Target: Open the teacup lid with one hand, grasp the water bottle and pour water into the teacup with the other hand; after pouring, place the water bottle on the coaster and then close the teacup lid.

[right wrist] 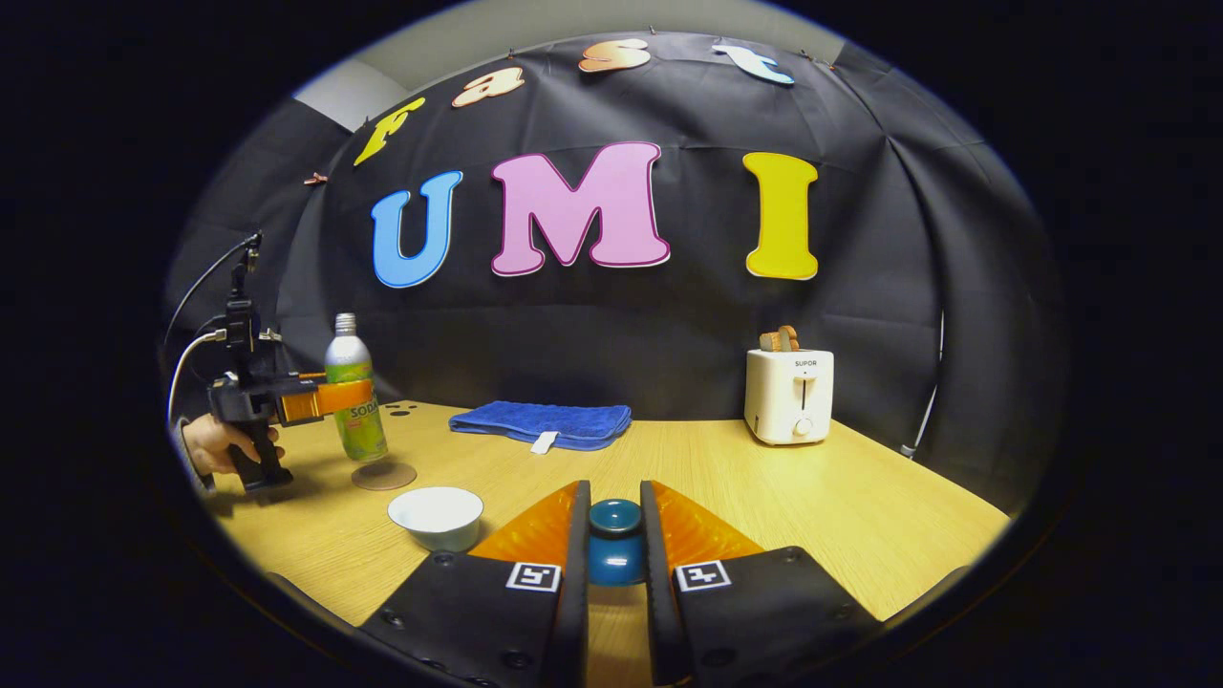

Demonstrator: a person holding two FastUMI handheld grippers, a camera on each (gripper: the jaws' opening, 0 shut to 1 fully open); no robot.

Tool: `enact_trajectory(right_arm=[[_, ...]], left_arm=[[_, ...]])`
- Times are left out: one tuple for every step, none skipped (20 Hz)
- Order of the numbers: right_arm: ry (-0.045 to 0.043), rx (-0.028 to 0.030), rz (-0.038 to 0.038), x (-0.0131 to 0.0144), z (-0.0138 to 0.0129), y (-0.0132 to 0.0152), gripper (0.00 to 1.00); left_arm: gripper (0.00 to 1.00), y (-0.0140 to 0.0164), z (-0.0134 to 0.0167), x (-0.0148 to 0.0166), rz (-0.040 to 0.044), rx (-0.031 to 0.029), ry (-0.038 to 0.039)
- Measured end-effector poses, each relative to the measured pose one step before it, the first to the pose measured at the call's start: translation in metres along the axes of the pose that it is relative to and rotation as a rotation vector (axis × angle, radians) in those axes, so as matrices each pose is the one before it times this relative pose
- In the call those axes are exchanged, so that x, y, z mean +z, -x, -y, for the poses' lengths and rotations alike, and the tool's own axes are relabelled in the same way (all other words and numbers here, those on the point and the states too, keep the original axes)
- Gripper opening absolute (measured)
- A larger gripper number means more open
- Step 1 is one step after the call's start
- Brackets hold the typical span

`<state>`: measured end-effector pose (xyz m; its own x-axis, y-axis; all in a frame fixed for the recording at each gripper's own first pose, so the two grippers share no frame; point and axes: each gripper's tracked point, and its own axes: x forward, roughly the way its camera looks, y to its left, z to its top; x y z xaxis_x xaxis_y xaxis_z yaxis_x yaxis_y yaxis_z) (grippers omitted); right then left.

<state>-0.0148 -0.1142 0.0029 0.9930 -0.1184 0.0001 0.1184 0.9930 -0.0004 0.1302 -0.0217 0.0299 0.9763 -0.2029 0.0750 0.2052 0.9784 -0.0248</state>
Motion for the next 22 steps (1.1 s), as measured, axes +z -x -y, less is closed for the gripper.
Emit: enact_trajectory(right_arm=[[-0.00014, 0.00002, -0.00006, 0.00013, 0.00000, 0.00005, 0.29], [0.00017, 0.00002, 0.00011, -0.00045, -0.00029, 0.00028, 0.29], [-0.00006, 0.00000, -0.00001, 0.00015, 0.00020, -0.00030, 0.29], [0.00004, 0.00000, 0.00004, -0.00001, -0.00032, 0.00025, 0.29], [0.00014, 0.00003, 0.00011, 0.00000, 0.00004, 0.00000, 0.29], [-0.00039, -0.00014, -0.00019, -0.00025, -0.00007, -0.00004, 0.29], [0.00015, 0.00010, 0.00024, 0.00041, 0.00021, 0.00009, 0.29], [-0.00009, 0.00000, -0.00006, -0.00018, -0.00005, -0.00023, 0.29], [-0.00006, -0.00002, 0.00003, 0.00007, 0.00040, -0.00037, 0.29], [0.00016, 0.00007, 0.00012, -0.00011, -0.00052, 0.00040, 0.29], [-0.00017, -0.00005, -0.00007, -0.00017, 0.00016, 0.00000, 0.29], [0.00001, 0.00006, 0.00001, 0.00039, 0.00026, -0.00003, 0.29], [0.00000, -0.00017, 0.00004, -0.00049, -0.00028, -0.00005, 0.29], [0.00009, 0.00008, -0.00003, 0.00046, 0.00021, 0.00006, 0.29], [-0.00006, -0.00003, 0.00004, 0.00021, -0.00029, 0.00019, 0.29], [0.00006, -0.00007, -0.00007, -0.00036, 0.00000, -0.00017, 0.29], [-0.00007, -0.00006, 0.00011, 0.00003, -0.00023, -0.00009, 0.29], [-0.00022, 0.00006, -0.00009, 0.00020, 0.00025, 0.00026, 0.29], [0.00007, 0.00018, -0.00001, -0.00036, -0.00014, -0.00042, 0.29], [0.00001, 0.00017, 0.00012, 0.00016, -0.00028, -0.00009, 0.29], [-0.00255, 0.00433, 0.00139, 0.00002, -0.00179, -0.00059, 0.29], [0.00198, 0.01430, -0.00186, 0.00011, -0.00445, 0.00034, 0.29]], left_arm=[[0.80, -0.00279, -0.00262, -0.00246, -0.00637, 0.00374, 0.00594], [0.80, -0.00253, 0.00046, -0.00463, -0.00613, 0.00401, -0.00013], [0.80, -0.00112, 0.00020, -0.00141, -0.00236, 0.00346, 0.00186], [0.80, -0.00099, 0.00185, -0.00178, -0.00223, -0.00336, 0.00330], [0.81, 0.00046, 0.00096, -0.00057, -0.00394, -0.00514, 0.00069], [0.81, -0.00016, 0.00084, -0.00087, -0.00644, -0.00582, -0.00365], [0.81, -0.00125, 0.00044, -0.00164, -0.00882, -0.00324, -0.01080], [0.81, -0.00326, 0.00050, -0.00075, -0.00977, -0.00199, -0.00995], [0.81, -0.00517, 0.00325, -0.00202, -0.00875, -0.00123, -0.00543], [0.81, -0.00225, 0.00099, -0.00220, -0.00753, 0.00302, -0.00193], [0.82, -0.00052, -0.00057, -0.00206, -0.00828, 0.00574, -0.00255], [0.82, -0.00056, 0.00041, -0.00320, -0.01375, 0.00687, -0.00456], [0.83, -0.00056, -0.00046, -0.00201, -0.00945, 0.00582, -0.00367], [0.83, 0.00007, -0.00004, -0.00014, -0.00556, 0.00574, 0.00060], [0.84, 0.00049, -0.00053, 0.00081, -0.00186, 0.01066, -0.00222], [0.86, 0.00356, -0.00084, -0.00036, -0.00450, 0.00739, -0.00653], [0.89, 0.00448, -0.00042, 0.00133, -0.00430, 0.00167, -0.00614], [0.89, 0.00476, 0.00094, 0.00149, -0.00343, -0.00425, -0.00182], [0.89, 0.00442, 0.00161, 0.00097, 0.00005, -0.00428, 0.00157], [0.89, 0.00686, 0.00104, 0.00173, 0.00091, -0.00257, -0.00192], [0.90, 0.00812, 0.00077, 0.00020, 0.00442, -0.00060, -0.00561], [0.89, 0.00947, 0.00063, 0.00154, 0.00750, 0.00159, -0.00912]])
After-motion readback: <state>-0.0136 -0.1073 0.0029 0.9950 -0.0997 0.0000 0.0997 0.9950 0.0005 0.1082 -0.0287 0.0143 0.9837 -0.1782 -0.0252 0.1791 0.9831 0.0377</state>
